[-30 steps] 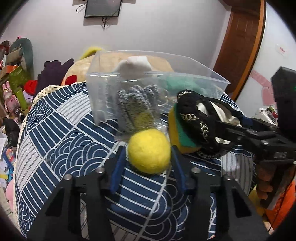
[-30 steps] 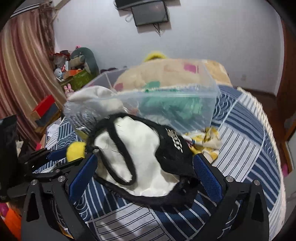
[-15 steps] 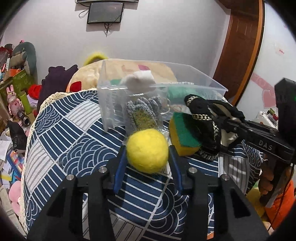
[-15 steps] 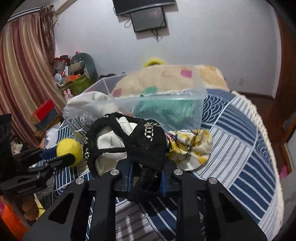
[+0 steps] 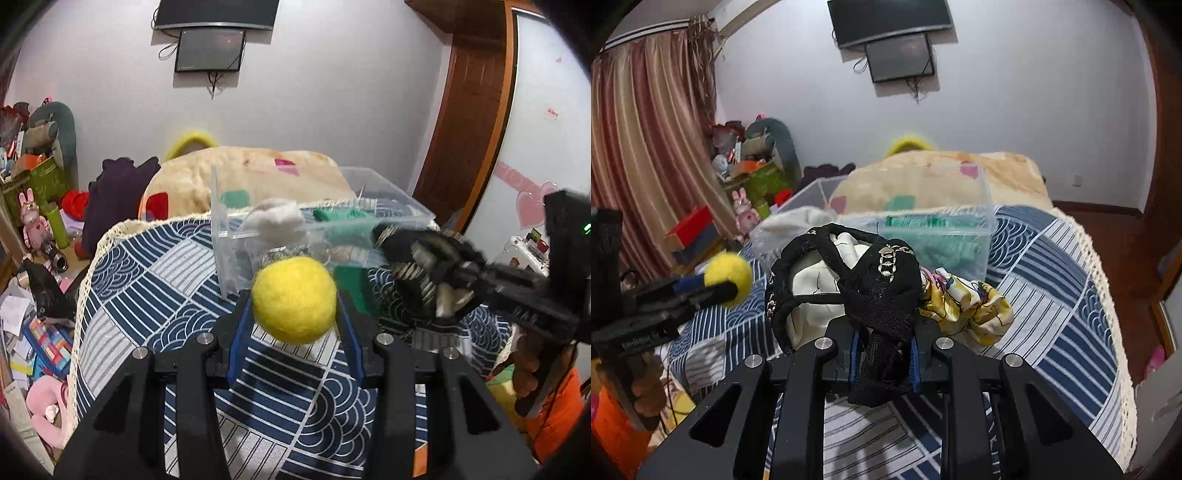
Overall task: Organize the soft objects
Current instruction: 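Grasp the yellow felt ball with the left tool while the right tool lifts the bag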
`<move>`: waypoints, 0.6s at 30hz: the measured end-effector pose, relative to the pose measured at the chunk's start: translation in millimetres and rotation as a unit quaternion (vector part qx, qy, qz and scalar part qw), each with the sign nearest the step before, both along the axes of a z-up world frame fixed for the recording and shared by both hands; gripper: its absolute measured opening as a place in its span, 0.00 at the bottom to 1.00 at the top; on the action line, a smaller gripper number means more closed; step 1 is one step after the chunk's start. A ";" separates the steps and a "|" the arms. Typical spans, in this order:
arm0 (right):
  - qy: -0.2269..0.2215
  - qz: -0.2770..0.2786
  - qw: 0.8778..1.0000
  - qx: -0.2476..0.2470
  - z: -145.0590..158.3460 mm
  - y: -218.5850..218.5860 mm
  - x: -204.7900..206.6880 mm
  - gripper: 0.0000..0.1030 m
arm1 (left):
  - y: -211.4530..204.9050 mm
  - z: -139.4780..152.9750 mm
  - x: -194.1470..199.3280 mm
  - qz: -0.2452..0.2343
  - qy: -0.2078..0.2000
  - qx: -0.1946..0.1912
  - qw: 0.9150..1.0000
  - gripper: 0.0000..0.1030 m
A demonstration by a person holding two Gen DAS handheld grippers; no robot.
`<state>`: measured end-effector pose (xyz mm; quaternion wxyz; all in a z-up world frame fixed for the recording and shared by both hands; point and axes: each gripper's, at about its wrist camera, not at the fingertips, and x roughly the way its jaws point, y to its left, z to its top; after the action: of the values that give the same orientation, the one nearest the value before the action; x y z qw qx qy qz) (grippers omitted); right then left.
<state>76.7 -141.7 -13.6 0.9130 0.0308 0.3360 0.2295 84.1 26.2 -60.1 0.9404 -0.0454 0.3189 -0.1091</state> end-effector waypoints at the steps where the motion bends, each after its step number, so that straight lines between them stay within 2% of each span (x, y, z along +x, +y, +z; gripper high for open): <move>1: 0.005 0.000 1.000 -0.001 -2.6 0.6 1.1 0.21 | 0.0 3.7 -0.7 -0.002 -0.003 -0.001 1.000 0.43; 6: 0.030 -0.007 0.999 -0.021 -17.3 2.3 4.5 0.27 | -2.5 13.0 -6.3 -0.006 -0.014 0.004 1.000 0.43; 18: 0.043 -0.016 0.998 -0.030 -19.9 -9.2 -10.9 0.29 | -11.4 11.6 -9.7 -0.015 -0.016 0.015 1.000 0.43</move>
<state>65.8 -150.9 -33.4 0.9018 0.0186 0.3813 0.2026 74.3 14.8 -48.6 0.9443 -0.0244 0.3058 -0.1190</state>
